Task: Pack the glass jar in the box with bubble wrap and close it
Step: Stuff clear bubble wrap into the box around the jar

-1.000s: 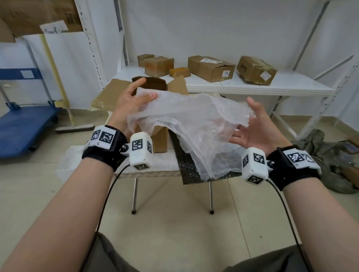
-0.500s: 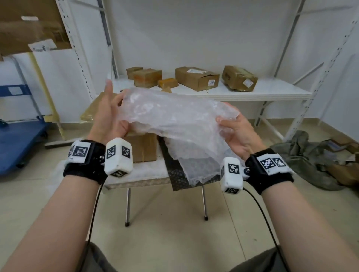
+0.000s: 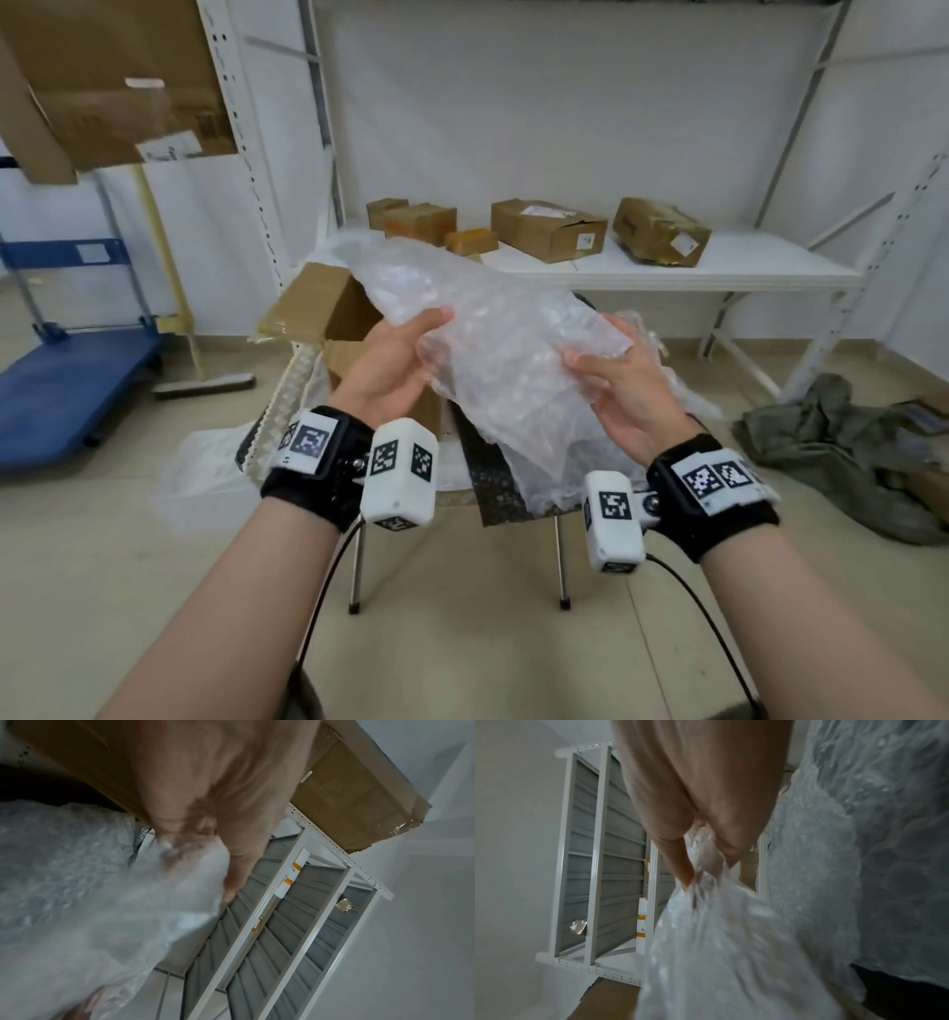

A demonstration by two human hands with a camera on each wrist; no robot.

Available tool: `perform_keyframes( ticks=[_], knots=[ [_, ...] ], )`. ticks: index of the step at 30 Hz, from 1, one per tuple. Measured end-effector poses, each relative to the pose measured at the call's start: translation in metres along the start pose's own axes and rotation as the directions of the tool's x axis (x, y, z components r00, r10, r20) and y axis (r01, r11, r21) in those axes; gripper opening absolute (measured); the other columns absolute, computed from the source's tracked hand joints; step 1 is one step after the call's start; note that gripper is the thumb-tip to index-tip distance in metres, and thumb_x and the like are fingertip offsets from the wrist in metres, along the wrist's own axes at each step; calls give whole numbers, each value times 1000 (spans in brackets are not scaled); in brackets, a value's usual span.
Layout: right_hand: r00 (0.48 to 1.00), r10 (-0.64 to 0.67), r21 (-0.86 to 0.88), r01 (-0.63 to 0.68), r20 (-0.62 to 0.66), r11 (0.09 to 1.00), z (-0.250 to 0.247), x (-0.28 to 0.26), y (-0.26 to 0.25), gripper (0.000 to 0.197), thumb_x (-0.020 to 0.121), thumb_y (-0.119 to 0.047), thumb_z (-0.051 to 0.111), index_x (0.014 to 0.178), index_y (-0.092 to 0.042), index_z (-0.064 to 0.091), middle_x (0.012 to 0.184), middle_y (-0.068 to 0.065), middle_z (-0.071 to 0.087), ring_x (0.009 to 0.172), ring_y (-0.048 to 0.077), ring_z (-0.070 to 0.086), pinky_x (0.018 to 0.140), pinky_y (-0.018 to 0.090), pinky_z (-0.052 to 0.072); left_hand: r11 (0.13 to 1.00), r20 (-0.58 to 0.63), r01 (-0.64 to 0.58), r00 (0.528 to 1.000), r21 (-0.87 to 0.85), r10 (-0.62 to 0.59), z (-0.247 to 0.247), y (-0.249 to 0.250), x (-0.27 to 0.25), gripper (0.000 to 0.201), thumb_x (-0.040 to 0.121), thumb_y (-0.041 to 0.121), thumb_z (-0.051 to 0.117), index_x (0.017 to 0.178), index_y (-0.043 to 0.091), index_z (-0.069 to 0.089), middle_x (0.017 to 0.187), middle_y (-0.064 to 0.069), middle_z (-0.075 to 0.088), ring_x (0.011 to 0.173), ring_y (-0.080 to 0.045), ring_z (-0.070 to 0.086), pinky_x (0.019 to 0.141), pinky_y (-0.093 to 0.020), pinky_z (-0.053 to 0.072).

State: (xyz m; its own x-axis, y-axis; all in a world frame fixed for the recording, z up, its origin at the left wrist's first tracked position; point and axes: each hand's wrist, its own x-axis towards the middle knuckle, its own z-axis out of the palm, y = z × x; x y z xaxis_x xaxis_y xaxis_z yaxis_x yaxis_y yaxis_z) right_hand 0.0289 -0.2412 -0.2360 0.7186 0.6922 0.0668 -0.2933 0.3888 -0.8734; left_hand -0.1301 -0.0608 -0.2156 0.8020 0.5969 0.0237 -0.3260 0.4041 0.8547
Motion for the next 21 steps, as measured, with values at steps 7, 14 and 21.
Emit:
perform_keyframes(
  ticks=[7,14,21],
  knots=[
    [974,192,-378,-135,118,916,-9,-3,-14,49,87,-31,68,132,-15,57,123,8,69,110,27,66,98,42,50,972,-112,-91,987,218,118,-7,10,-3,50,83,-16,52,130,0,56,124,-16,66,104,-26,70,89,-36,56],
    [942,279,-321,-210,187,924,-9,-6,-28,65,88,-66,45,127,-17,65,129,12,65,125,32,57,110,50,38,899,17,-120,992,421,124,-2,29,-11,56,79,-21,48,127,6,58,117,-8,71,108,-22,68,86,-32,56],
    [963,221,-406,-141,157,903,9,-8,-8,37,93,-33,62,121,-9,65,116,12,71,103,27,67,91,38,54,877,152,-68,988,476,-5,9,15,-8,60,77,-26,42,130,-2,53,126,-15,66,118,-25,63,100,-36,49]
  ],
)
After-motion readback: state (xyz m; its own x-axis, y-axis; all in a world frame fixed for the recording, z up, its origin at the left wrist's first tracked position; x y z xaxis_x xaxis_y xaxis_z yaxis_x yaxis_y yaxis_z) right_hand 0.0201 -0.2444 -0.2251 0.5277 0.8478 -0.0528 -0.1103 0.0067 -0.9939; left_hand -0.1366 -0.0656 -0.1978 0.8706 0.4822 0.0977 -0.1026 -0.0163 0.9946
